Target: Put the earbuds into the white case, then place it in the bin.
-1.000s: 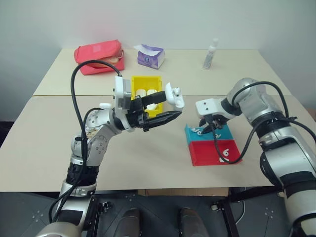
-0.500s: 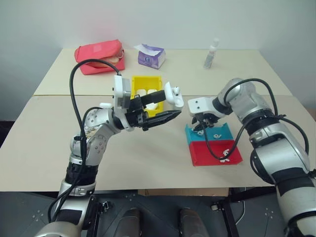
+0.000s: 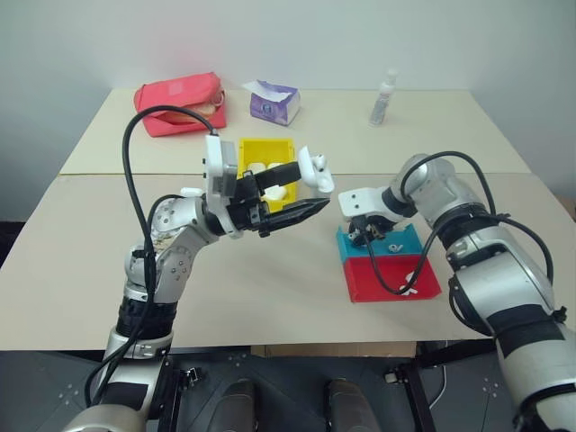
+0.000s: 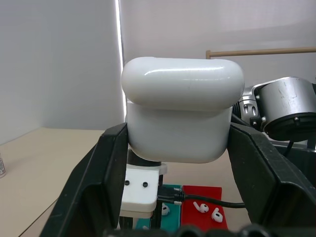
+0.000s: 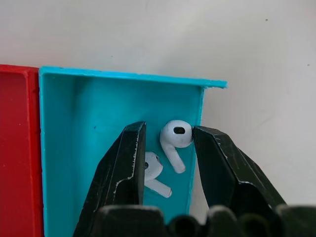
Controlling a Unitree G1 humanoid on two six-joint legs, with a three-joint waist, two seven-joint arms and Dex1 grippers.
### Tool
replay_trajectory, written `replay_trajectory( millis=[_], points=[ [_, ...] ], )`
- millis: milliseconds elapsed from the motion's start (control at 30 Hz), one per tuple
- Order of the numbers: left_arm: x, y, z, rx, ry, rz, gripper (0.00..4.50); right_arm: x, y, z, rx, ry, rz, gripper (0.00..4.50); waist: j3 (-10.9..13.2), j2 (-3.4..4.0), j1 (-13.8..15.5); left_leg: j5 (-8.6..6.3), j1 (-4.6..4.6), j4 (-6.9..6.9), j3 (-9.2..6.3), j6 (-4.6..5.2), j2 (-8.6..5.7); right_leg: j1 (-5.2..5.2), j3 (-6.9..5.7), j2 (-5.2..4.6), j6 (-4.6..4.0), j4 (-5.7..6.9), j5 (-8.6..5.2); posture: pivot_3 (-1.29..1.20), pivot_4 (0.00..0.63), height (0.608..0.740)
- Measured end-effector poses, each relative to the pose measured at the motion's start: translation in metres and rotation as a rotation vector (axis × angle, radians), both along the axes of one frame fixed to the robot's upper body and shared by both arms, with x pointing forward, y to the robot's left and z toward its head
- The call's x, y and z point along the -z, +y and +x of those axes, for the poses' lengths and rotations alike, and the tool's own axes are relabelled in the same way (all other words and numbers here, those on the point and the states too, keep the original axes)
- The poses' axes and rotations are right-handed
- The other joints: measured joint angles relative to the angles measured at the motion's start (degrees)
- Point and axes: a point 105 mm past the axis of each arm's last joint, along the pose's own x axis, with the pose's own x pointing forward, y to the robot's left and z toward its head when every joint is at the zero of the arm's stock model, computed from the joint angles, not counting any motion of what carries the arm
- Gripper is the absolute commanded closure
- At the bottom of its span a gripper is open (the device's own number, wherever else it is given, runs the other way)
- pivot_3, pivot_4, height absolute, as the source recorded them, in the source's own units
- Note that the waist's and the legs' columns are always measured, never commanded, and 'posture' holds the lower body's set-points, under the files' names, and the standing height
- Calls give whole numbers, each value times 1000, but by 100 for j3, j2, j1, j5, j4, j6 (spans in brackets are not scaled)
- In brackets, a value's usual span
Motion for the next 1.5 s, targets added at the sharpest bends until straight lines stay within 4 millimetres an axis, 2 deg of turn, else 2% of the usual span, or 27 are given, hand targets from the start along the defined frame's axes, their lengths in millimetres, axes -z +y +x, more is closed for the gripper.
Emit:
replay_trajectory(
  millis=[700,800,867,900,1300,1367,1500],
  points=[
    [-2,2,-2,-10,-15,7,1732,2,-4,2,-5,-14,-23,2616,0,0,-19,0,2,0,0,0,1,1,0,0,0,0,0,0,150,740],
    [-1,3,-1,-13,-12,7,1732,3,-3,2,-6,-13,-26,3220,0,0,-25,0,3,0,0,0,1,1,0,0,0,-1,0,0,150,740],
    [-1,3,-1,-17,-9,7,1732,3,-2,2,-7,-13,-25,3794,0,0,-32,0,4,0,-1,0,1,2,0,0,0,0,0,0,150,740],
    [-1,3,-1,-17,-10,8,1732,3,-2,2,-7,-13,-25,3867,0,0,-33,0,5,0,-1,0,1,4,-1,0,0,-1,0,0,150,740],
    [-1,5,-2,-12,-7,3,1732,1,-5,4,64,3,5,3867,0,0,-35,0,6,-1,-2,0,1,5,-1,0,0,0,0,0,150,740],
    [-1,4,-2,-2,-9,5,1732,-5,-10,5,104,-5,31,3867,2,3,-28,0,-2,-1,-3,0,0,-1,-1,0,0,4,0,0,150,740],
    [-4,3,-2,11,-14,6,1732,-36,-17,7,176,-52,153,3867,2,4,-25,-1,-10,-1,-3,1,1,-6,-1,0,0,4,0,0,150,740]
  ],
)
